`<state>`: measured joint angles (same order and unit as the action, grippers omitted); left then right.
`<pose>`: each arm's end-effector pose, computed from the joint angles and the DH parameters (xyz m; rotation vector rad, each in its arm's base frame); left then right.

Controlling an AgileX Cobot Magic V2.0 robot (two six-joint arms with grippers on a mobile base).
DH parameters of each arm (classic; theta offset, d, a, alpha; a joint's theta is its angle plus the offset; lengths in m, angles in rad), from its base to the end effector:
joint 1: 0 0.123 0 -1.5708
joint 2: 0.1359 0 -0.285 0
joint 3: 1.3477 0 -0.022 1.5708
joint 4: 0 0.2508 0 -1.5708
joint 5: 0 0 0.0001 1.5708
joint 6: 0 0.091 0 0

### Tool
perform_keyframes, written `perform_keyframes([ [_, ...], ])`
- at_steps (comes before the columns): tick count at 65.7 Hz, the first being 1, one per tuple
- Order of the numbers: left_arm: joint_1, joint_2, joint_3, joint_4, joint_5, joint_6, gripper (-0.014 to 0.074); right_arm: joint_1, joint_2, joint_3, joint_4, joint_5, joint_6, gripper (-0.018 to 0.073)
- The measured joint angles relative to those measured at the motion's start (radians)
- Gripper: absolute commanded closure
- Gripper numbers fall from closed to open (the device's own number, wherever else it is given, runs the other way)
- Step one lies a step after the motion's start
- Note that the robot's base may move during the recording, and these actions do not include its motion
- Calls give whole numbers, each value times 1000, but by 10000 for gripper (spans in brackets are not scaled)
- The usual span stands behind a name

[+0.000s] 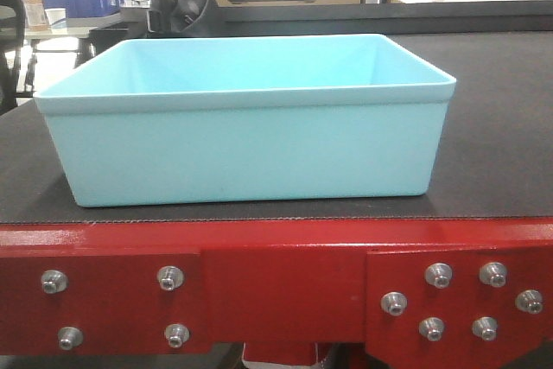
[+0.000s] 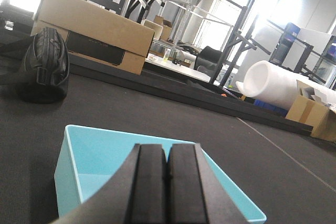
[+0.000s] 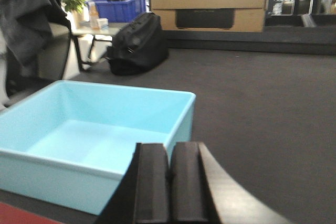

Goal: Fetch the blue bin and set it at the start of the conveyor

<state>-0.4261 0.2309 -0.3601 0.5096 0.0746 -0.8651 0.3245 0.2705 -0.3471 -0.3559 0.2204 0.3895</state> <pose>0.0598 -0.0234 0.3142 0.0196 1.4485 -0.6187 0.0711 0.0166 0.2943 -0.1696 1.6094 0.2212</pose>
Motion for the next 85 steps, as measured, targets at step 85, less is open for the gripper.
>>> perform_keyframes([
  [85, 0, 0, 0, 0, 2, 0, 708, -341, -266, 345, 369, -205, -452, 726],
])
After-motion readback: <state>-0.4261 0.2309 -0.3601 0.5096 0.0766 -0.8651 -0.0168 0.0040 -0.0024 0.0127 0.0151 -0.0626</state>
